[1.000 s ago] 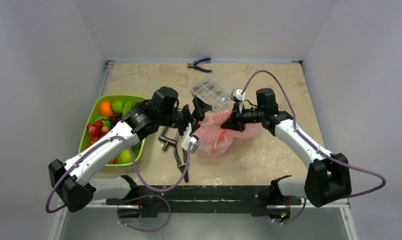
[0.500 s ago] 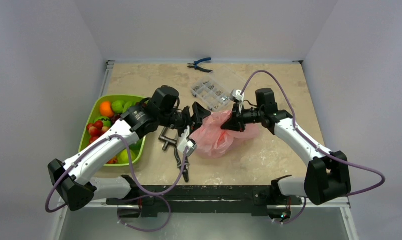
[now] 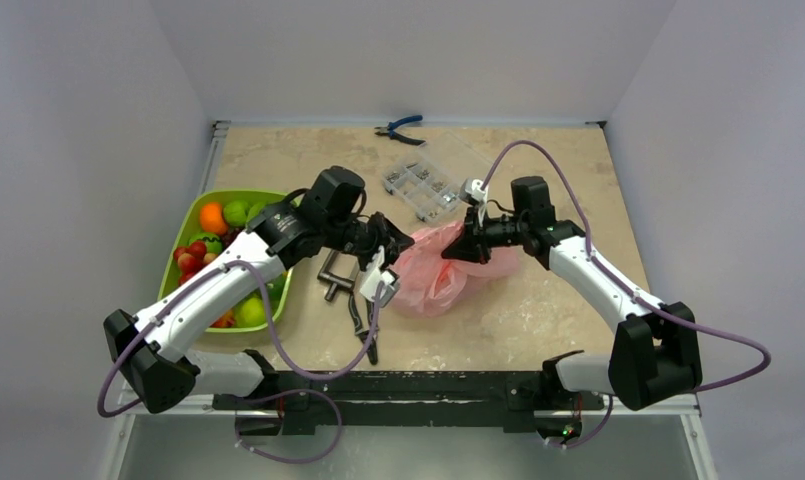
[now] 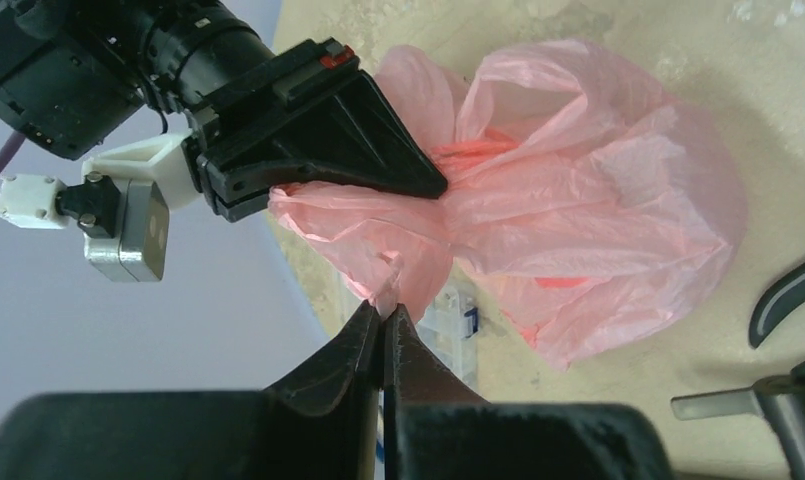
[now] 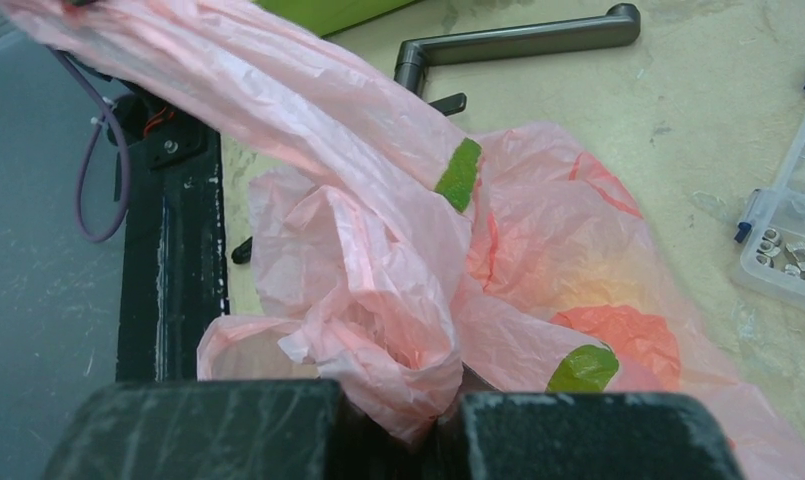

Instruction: Place the fake fruits into the plastic bag and tie a complex knot

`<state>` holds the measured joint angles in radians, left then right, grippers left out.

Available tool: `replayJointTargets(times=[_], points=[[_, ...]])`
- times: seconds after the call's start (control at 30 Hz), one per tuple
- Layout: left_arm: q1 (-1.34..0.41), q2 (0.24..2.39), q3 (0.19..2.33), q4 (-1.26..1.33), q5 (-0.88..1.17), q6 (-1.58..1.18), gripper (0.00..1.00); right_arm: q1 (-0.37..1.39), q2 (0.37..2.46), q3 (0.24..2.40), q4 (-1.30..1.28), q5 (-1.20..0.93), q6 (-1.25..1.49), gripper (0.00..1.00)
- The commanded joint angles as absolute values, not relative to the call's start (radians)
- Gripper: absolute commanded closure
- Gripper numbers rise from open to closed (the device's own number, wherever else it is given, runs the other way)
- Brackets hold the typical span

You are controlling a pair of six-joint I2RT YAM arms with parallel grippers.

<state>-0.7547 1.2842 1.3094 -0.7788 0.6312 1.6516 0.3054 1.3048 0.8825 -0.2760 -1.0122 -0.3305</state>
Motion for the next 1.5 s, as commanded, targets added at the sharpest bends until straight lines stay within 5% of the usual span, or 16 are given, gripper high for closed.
replayJointTargets(times=[0.0,0.1,0.2,0.4,0.97,1.07,1.17,1.27,1.47], points=[[-0.719,1.295,1.433,-0.722,0.770,1.325,1.00,0.300,1.292,0.888,-0.159,-0.959,-0.207,1.00],[-0.673,1.353,1.560,-0.644,0.819,0.834,1.00,0.297,1.270,0.851,-0.048,-0.891,-0.031,1.00],[-0.692,1.350,1.447,-0.484,0.764,0.534,1.00,0.298,1.223,0.799,0.067,-0.811,0.155,1.00],[-0.800,1.389,1.237,-0.267,0.599,0.261,1.00,0.297,1.157,0.744,0.138,-0.746,0.318,1.00],[-0.818,1.635,1.059,0.018,0.345,0.396,1.00,0.297,1.062,0.641,0.190,-0.746,0.520,1.00],[-0.748,1.643,1.064,0.053,0.426,0.341,1.00,0.297,1.046,0.637,0.156,-0.761,0.481,1.00],[-0.728,1.608,1.053,0.056,0.525,0.352,1.00,0.297,1.028,0.675,0.062,-0.769,0.355,0.81],[-0.716,1.573,1.054,0.047,0.616,0.342,1.00,0.297,1.011,0.738,-0.068,-0.744,0.162,0.46],[-0.696,1.560,1.094,0.007,0.692,0.309,1.00,0.297,1.065,0.843,-0.232,-0.664,-0.208,0.08]])
